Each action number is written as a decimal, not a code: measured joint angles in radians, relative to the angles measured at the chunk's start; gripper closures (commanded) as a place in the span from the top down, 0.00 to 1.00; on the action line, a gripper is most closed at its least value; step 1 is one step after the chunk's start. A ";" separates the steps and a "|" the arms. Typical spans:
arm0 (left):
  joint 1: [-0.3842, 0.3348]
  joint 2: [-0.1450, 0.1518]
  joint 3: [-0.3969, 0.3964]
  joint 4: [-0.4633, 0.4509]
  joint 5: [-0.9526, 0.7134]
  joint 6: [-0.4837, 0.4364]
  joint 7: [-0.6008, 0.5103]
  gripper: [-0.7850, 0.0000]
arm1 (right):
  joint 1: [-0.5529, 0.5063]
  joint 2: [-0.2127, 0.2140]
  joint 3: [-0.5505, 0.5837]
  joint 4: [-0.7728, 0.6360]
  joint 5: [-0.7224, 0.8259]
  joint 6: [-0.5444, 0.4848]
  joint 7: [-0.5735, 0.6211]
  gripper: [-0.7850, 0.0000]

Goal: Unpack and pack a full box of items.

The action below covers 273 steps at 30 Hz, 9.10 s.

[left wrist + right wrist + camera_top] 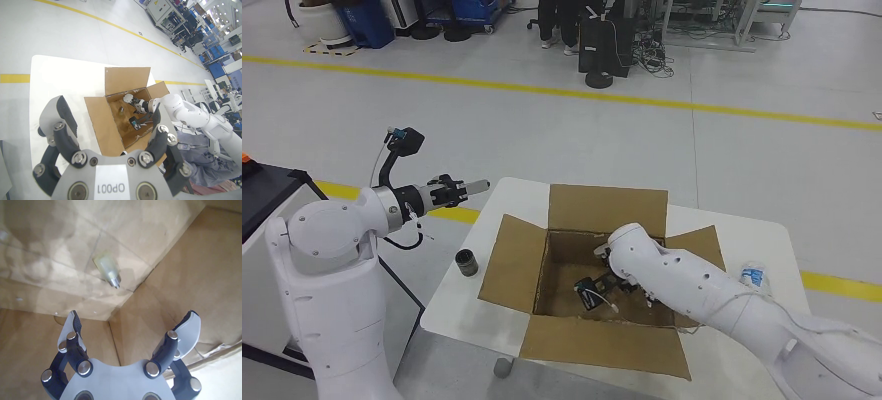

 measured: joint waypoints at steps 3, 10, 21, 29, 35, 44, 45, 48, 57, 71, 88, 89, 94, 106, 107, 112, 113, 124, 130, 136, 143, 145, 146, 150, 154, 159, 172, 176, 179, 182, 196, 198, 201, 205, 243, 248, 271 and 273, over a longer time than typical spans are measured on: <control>0.000 0.000 0.000 0.000 0.000 0.000 0.000 1.00 | 0.000 0.000 0.000 0.000 0.001 0.000 0.000 1.00; 0.000 0.000 0.000 0.000 0.000 0.000 0.000 1.00 | 0.000 0.000 0.000 0.000 0.001 0.000 0.000 1.00; 0.000 0.000 0.000 0.000 0.000 0.000 0.000 1.00 | 0.000 0.000 0.000 0.000 0.001 0.000 0.000 1.00; 0.000 0.000 0.000 0.000 0.000 0.000 0.000 1.00 | 0.000 0.000 0.000 0.000 0.001 0.000 0.000 1.00; 0.000 0.000 0.000 0.000 0.000 0.000 0.000 1.00 | -0.012 0.002 0.000 -0.004 -0.022 0.000 -0.031 1.00; 0.000 0.000 0.000 0.000 0.000 0.000 0.000 1.00 | -0.004 0.019 0.000 -0.036 -0.147 0.000 -0.141 1.00; 0.000 0.000 0.000 0.000 0.000 0.000 0.000 1.00 | -0.007 0.021 0.000 -0.047 -0.175 0.000 -0.155 1.00; 0.000 0.000 0.000 0.000 0.000 0.000 0.000 1.00 | -0.013 0.027 0.000 -0.058 -0.272 0.000 -0.247 1.00; 0.000 0.000 0.000 0.000 0.000 0.000 0.000 1.00 | 0.000 0.045 0.000 0.017 -0.577 0.000 -0.688 1.00; 0.000 0.000 0.000 0.000 0.000 0.000 0.000 1.00 | 0.012 0.034 0.000 0.098 -0.732 0.000 -0.913 1.00; 0.000 0.000 0.000 0.000 0.000 0.000 0.000 1.00 | 0.012 0.034 0.000 0.098 -0.732 0.000 -0.913 1.00; 0.000 0.000 0.000 0.000 0.000 0.000 0.000 1.00 | 0.012 0.034 0.000 0.098 -0.732 0.000 -0.913 1.00; 0.000 0.000 0.000 0.000 0.000 0.000 0.000 1.00 | 0.012 0.034 0.000 0.098 -0.732 0.000 -0.913 1.00; 0.000 0.000 0.000 0.000 0.000 0.000 0.000 1.00 | 0.012 0.034 0.000 0.098 -0.732 0.000 -0.913 1.00; 0.000 0.000 0.000 0.000 0.000 0.000 0.000 1.00 | 0.012 0.034 0.000 0.098 -0.732 0.000 -0.913 1.00; 0.000 0.000 0.000 0.000 0.000 0.000 0.000 1.00 | 0.012 0.034 0.000 0.098 -0.732 0.000 -0.913 1.00; 0.000 0.000 0.000 0.000 0.000 0.000 0.000 1.00 | 0.012 0.034 0.000 0.098 -0.732 0.000 -0.913 1.00; 0.000 0.000 0.000 0.000 0.000 0.000 0.000 1.00 | -0.006 0.031 0.000 0.078 -0.787 0.028 -0.993 1.00; 0.000 0.000 0.000 0.000 0.000 0.000 0.000 1.00 | 0.002 0.008 0.003 0.125 -0.789 0.037 -1.032 1.00; 0.000 0.000 0.000 0.000 0.000 0.000 0.000 1.00 | 0.012 -0.021 0.000 0.203 -0.801 0.045 -1.088 1.00; 0.000 0.000 0.000 0.000 0.000 0.000 0.000 1.00 | 0.010 -0.065 0.000 0.277 -0.847 0.033 -1.144 1.00; 0.000 0.000 0.000 0.000 0.000 0.000 0.000 1.00 | 0.009 -0.076 0.000 0.295 -0.857 0.032 -1.152 1.00; 0.000 0.000 0.000 0.000 0.000 0.000 0.000 1.00 | 0.008 -0.084 0.000 0.307 -0.863 0.032 -1.159 1.00; 0.000 0.000 0.000 0.000 0.000 0.000 0.000 1.00 | 0.006 -0.105 0.000 0.344 -0.881 0.031 -1.179 0.90; 0.000 0.000 0.000 0.000 0.000 0.000 0.000 1.00 | 0.001 -0.126 0.000 0.378 -0.896 0.029 -1.199 0.95; 0.000 0.000 0.000 0.000 0.000 0.000 0.000 1.00 | -0.003 -0.150 0.000 0.420 -0.912 0.034 -1.215 0.71; 0.000 0.000 0.000 0.000 0.000 0.000 0.000 1.00 | -0.007 -0.205 0.000 0.510 -0.968 0.026 -1.272 0.45; 0.000 0.000 0.000 0.000 0.000 0.000 0.000 1.00 | -0.011 -0.220 0.000 0.530 -0.995 0.022 -1.292 0.44; 0.000 0.000 0.000 0.000 0.000 0.000 0.000 1.00 | -0.012 -0.231 0.000 0.546 -1.010 0.025 -1.306 0.31; 0.000 0.000 0.000 0.000 0.000 0.000 0.000 1.00 | -0.012 -0.240 0.000 0.563 -1.021 0.028 -1.317 0.00; 0.000 0.000 0.000 0.000 0.000 0.000 0.000 1.00 | -0.010 -0.256 0.001 0.548 -1.058 0.026 -1.329 0.00; 0.000 0.000 0.000 0.000 0.000 0.000 0.000 1.00 | -0.010 -0.248 0.005 0.524 -1.057 0.026 -1.313 0.00; 0.000 0.000 0.000 0.000 0.000 0.000 0.000 1.00 | -0.016 -0.231 0.018 0.474 -1.050 0.021 -1.282 0.00; 0.000 0.000 0.000 0.000 0.000 0.000 0.000 1.00 | -0.032 -0.198 0.053 0.384 -1.032 0.003 -1.216 0.00; 0.000 0.000 0.000 0.000 0.000 0.000 0.000 1.00 | -0.546 0.150 0.571 -0.585 -0.989 0.039 -0.614 0.00; 0.000 0.000 0.000 0.000 0.000 0.000 0.000 1.00 | -0.546 0.150 0.571 -0.585 -0.989 0.039 -0.614 0.00; 0.000 0.000 0.000 0.000 0.000 0.000 0.000 1.00 | -0.567 0.151 0.585 -0.593 -0.997 0.077 -0.609 0.00; 0.000 0.000 0.000 0.000 0.000 0.000 0.000 1.00 | -0.574 0.152 0.600 -0.606 -0.995 0.089 -0.604 0.00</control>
